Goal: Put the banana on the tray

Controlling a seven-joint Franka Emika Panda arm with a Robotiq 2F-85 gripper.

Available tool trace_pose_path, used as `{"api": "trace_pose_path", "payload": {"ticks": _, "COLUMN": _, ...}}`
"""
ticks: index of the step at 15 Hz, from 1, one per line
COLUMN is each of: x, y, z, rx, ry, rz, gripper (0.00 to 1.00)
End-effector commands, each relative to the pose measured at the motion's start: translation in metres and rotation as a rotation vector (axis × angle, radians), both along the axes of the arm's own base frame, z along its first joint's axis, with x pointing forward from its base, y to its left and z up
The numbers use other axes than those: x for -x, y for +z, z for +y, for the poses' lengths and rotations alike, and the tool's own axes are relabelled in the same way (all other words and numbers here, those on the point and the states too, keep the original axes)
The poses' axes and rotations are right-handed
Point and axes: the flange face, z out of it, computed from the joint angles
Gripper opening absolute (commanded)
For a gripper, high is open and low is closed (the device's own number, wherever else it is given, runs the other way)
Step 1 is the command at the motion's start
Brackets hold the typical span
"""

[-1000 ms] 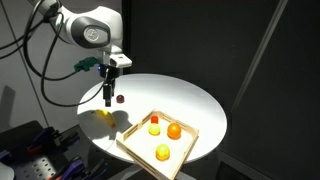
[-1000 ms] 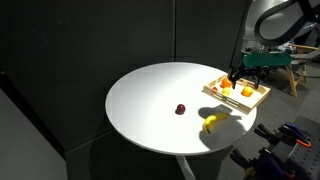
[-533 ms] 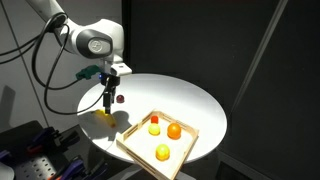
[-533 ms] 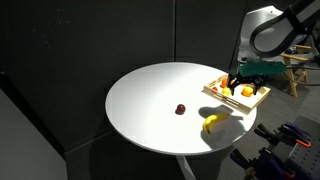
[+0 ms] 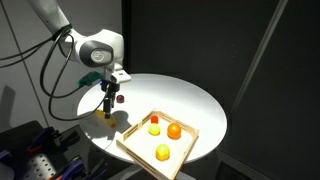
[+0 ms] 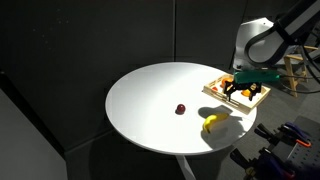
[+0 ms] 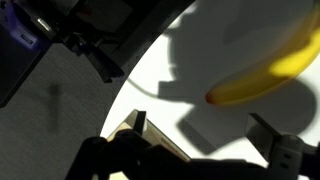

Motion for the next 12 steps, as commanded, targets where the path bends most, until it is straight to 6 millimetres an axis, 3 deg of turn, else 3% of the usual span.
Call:
{"api": "trace_pose_path", "payload": {"ticks": 1, "x": -0.0088, "y": 0.0, "z": 0.0026, "rx": -0.003, "ry": 0.014, "rz": -0.015, "gripper": 1.0}}
{"api": "trace_pose_path", "payload": {"ticks": 12, "x": -0.0048, "y": -0.0014, "z": 0.0054, "rx": 0.0, "ry": 0.015, "rz": -0.004, "gripper": 1.0}}
